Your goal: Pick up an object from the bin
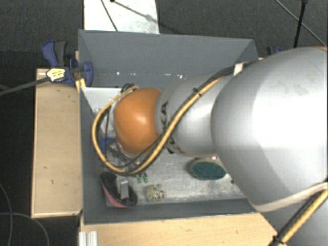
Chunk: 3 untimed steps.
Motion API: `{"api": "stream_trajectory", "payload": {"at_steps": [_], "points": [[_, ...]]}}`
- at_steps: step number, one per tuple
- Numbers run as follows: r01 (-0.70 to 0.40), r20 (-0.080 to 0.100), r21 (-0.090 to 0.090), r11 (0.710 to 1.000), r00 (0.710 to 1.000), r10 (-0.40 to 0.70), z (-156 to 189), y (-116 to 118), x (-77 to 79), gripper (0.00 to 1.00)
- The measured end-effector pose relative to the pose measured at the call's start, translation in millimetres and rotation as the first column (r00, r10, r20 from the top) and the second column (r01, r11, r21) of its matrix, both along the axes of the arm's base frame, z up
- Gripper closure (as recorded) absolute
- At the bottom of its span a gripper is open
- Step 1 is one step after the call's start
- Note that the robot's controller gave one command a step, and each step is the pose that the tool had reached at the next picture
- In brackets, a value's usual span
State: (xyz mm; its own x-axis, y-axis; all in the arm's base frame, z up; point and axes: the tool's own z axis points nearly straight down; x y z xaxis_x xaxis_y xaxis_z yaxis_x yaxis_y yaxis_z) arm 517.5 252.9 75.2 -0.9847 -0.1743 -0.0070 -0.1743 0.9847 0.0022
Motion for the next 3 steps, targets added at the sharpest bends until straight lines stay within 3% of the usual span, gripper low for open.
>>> {"api": "stream_trajectory", "payload": {"at_steps": [1, 2, 3], "points": [[0.009, 0.008, 0.002, 1.000, 1.000, -0.009, 0.8, -1.5, 1.8, 1.00], [-0.019, 0.005, 0.001, 1.000, 1.000, 0.019, 160.4, -5.9, 27.4, 1.00], [0.176, -0.008, -0.004, 0.984, 0.984, -0.176, 99.5, -15.3, 14.2, 1.00]]}}
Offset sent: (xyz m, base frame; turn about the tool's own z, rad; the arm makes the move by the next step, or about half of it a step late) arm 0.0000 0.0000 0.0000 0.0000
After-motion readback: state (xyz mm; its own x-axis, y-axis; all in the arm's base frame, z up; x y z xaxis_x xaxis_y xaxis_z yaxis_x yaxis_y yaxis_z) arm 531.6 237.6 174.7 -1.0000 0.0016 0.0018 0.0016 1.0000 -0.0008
